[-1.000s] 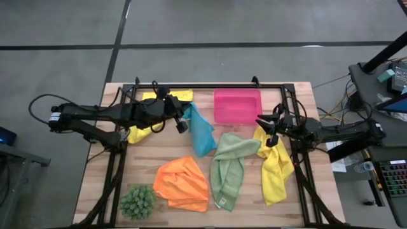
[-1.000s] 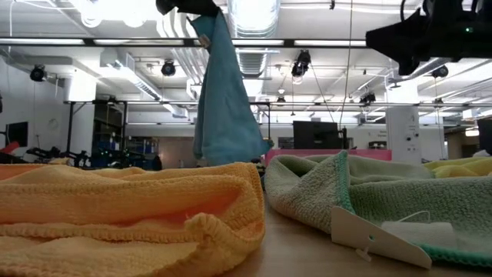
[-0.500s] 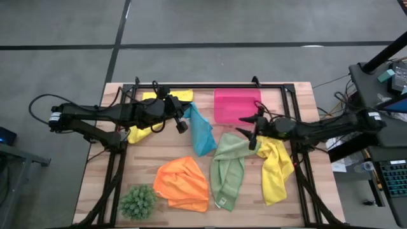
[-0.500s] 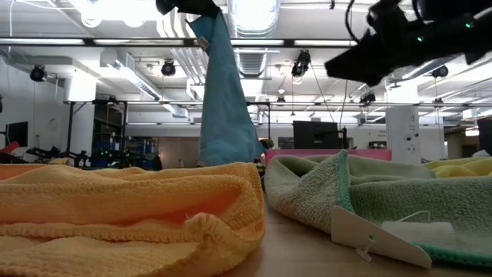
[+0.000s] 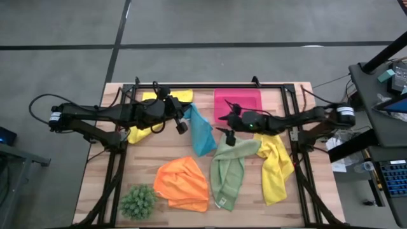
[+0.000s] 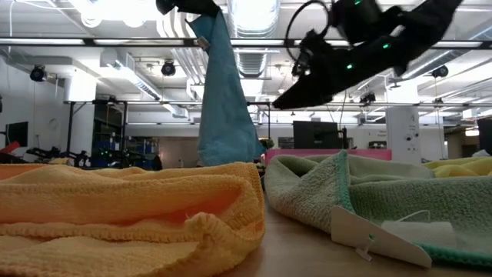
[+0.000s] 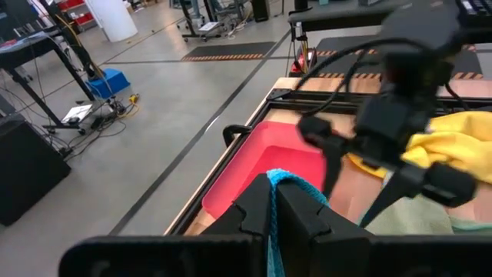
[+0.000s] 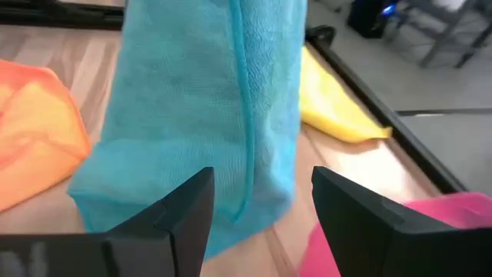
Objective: Fold microfiber towels
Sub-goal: Fold the blue microfiber cloth
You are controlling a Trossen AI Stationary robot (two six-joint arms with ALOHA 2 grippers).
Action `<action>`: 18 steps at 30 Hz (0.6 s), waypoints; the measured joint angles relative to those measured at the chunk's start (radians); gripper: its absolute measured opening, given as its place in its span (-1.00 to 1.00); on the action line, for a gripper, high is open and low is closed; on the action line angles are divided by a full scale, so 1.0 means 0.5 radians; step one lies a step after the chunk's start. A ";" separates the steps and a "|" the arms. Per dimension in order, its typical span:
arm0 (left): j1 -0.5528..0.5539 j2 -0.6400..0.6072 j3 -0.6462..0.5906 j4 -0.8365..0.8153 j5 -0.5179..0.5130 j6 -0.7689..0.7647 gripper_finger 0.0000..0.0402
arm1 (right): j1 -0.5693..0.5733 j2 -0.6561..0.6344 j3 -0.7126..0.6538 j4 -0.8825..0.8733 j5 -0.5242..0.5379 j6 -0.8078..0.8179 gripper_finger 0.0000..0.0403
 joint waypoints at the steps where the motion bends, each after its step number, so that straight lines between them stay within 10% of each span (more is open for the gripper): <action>1: -0.004 0.000 0.000 -0.001 0.001 0.000 -1.00 | -0.034 0.052 0.037 0.013 -0.078 -0.007 0.04; 18: -0.016 0.000 -0.002 -0.031 0.005 0.000 -1.00 | -0.215 0.526 0.358 0.005 -0.668 -0.144 -0.18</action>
